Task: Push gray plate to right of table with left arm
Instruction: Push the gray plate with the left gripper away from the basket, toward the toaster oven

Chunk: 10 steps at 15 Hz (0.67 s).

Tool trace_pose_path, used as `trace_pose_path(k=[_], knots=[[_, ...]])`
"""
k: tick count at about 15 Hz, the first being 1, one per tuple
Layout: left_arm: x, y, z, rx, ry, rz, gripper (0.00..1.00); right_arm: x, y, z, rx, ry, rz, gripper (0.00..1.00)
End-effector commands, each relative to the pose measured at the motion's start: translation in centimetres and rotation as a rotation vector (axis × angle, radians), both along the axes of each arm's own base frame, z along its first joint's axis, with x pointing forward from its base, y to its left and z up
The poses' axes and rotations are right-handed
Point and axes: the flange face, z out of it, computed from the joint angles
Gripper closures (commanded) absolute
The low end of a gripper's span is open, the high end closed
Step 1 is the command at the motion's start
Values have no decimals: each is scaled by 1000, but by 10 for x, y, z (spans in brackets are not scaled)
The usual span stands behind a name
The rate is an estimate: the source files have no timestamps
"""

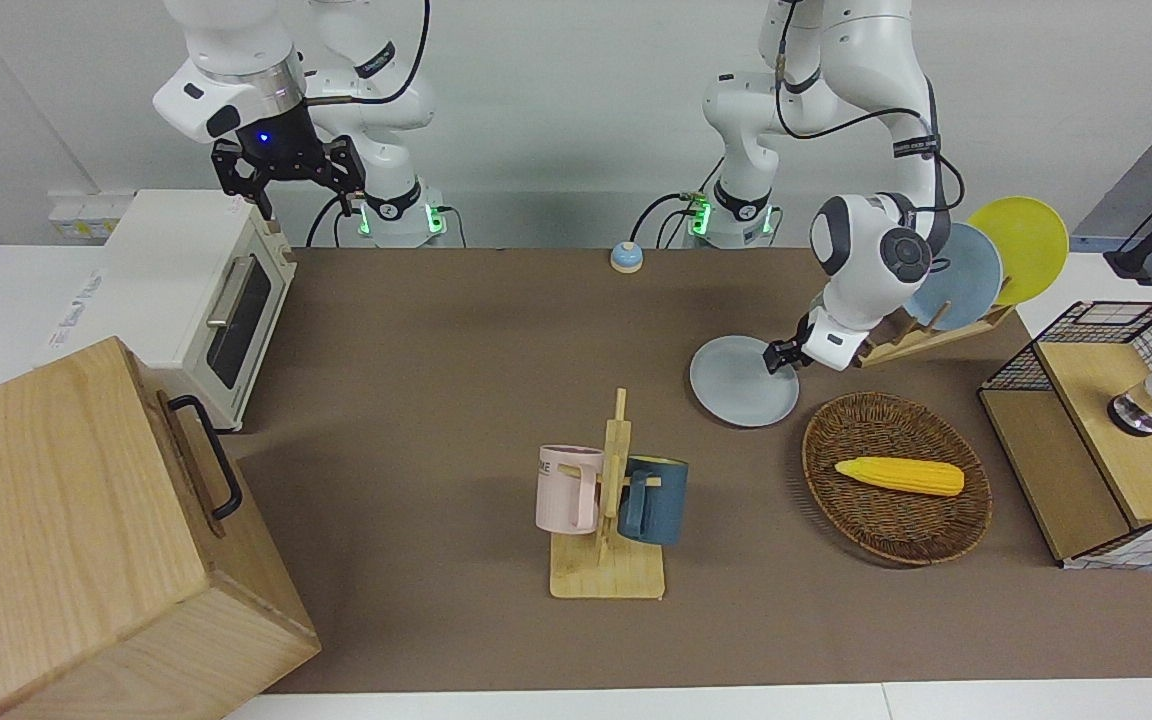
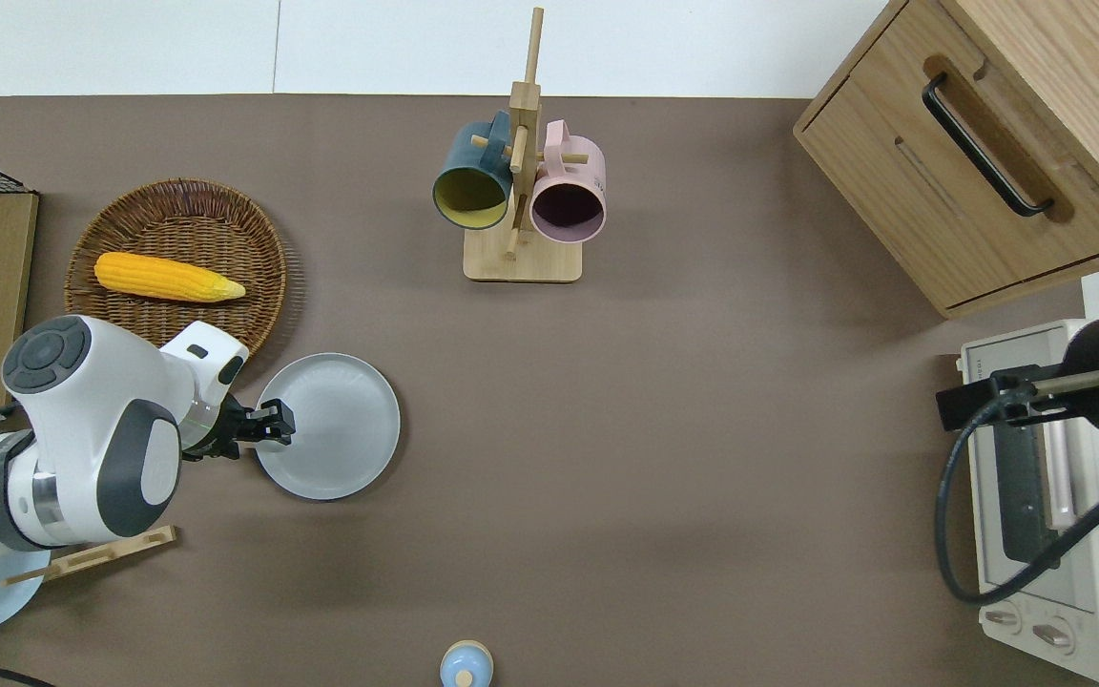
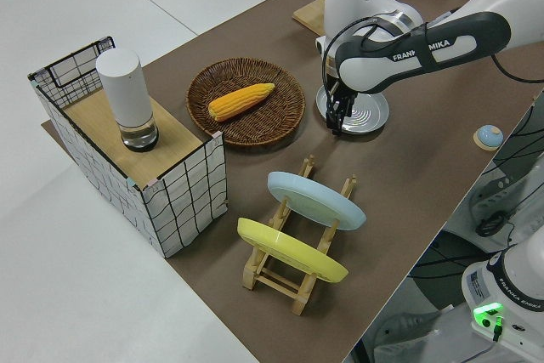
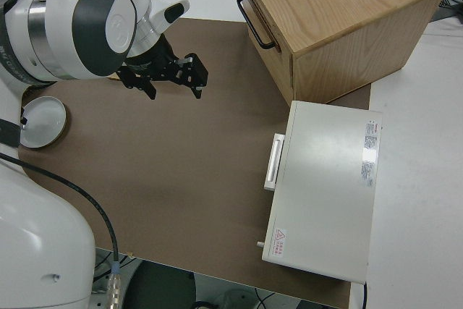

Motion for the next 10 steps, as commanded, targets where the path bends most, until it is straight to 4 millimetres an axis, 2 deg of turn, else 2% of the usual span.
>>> trace_pose_path(k=[1,6,7,10], knots=[[0,1,-7,-16,-12,6,491,-4,0,3,1,-1,7,5],[3,1,-9,-35,-26,29,908,-4,0,3,0,-1,6,5],[4,-2,-10,-38,-29,29,954,-4,0,3,1,-1,7,5],[4,-6,-14,-38,-27,22,1000,-4,0,3,1,-1,7,5]])
